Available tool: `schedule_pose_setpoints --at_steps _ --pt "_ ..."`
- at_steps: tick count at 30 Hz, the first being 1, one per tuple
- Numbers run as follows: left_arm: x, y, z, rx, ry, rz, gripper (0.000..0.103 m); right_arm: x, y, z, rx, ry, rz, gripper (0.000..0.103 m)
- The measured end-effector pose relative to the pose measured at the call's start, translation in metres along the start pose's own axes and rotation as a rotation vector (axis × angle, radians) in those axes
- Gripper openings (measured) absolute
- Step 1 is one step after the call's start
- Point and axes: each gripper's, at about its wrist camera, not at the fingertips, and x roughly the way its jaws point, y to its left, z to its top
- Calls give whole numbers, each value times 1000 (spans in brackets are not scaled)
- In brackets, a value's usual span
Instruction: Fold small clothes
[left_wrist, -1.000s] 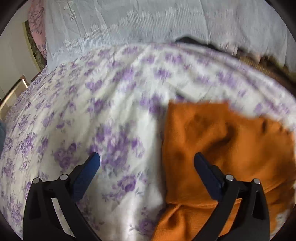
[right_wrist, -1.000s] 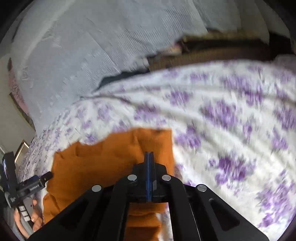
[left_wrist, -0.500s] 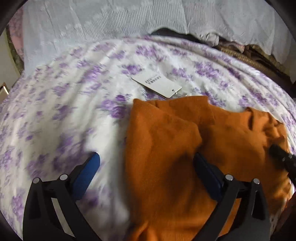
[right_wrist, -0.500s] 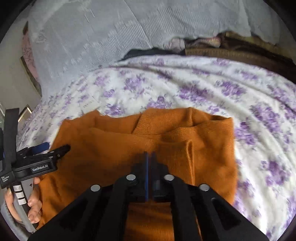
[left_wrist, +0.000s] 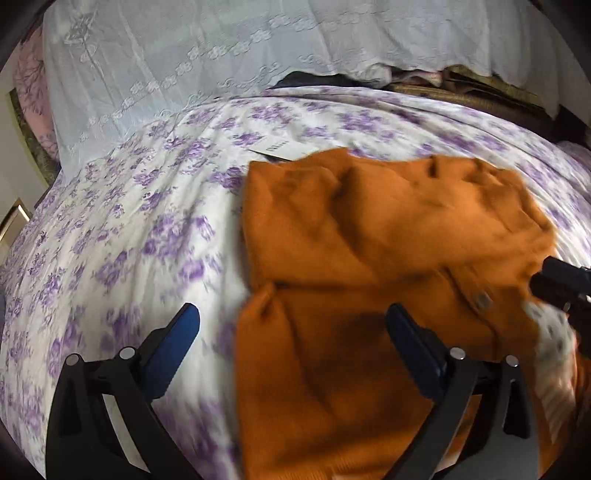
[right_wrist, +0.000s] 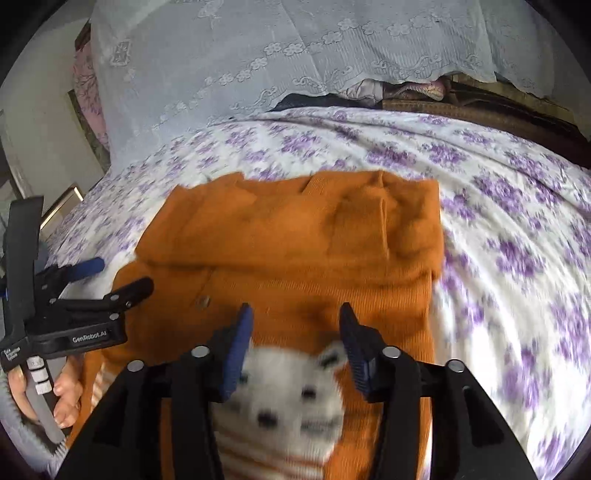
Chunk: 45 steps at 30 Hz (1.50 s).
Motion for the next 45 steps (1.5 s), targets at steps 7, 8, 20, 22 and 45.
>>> schedule_pose_setpoints --at_steps 7,8,20,22,45 --pt "-18 -23 -32 117 -15 79 99 -16 2 -29 -14 7 -36 64" --pt "-20 -21 -35 106 -13 75 99 -21 3 -32 -12 -7 -36 64" --pt "-61 -14 -72 76 -72 80 99 -76 -13 -58 65 -136 8 65" --pt "-65 -14 -75 72 -73 66 99 -81 -16 -60 83 -145 12 65" --pt "-66 17 -97 -94 55 -387 99 -86 -40 -77 191 -128 34 74"
